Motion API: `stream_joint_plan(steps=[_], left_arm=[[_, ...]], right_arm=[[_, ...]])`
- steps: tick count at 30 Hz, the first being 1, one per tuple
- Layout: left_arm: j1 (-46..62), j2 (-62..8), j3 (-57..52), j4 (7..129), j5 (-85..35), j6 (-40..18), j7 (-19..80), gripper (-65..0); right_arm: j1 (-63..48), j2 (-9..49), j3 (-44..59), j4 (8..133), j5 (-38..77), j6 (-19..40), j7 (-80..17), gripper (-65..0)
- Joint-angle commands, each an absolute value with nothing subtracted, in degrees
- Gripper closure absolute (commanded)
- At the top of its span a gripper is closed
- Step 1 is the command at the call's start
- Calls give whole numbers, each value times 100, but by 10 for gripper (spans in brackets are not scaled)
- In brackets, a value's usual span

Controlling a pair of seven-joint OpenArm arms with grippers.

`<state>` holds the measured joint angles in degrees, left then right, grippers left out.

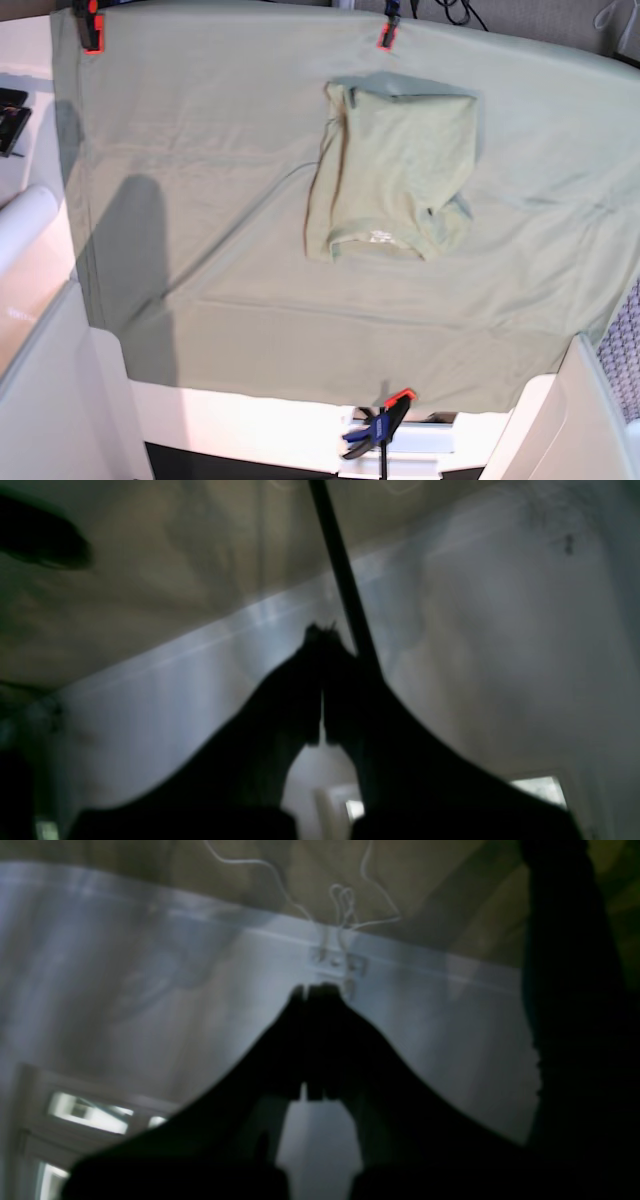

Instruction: Fold the T-shirt properly

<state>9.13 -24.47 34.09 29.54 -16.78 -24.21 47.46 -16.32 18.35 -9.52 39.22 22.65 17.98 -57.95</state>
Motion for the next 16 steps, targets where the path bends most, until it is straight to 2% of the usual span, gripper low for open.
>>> stream_joint_plan(steps=[1,7,16], left_arm=[[786,-2471,3531,2956,-1708,-2453,4845,0],[270,-2161,4296,2954,-2228,-2635,4840,0],[239,-1573,4300,2950,-2331,-2635,4821,0]], right_arm=[[-1544,1855,-950,3815,2250,1796,-5894,0],[-917,1420,-947,3535,1903,1798,-5896,0],[-471,1026,-945,3566,1669,1802,-5645,0]])
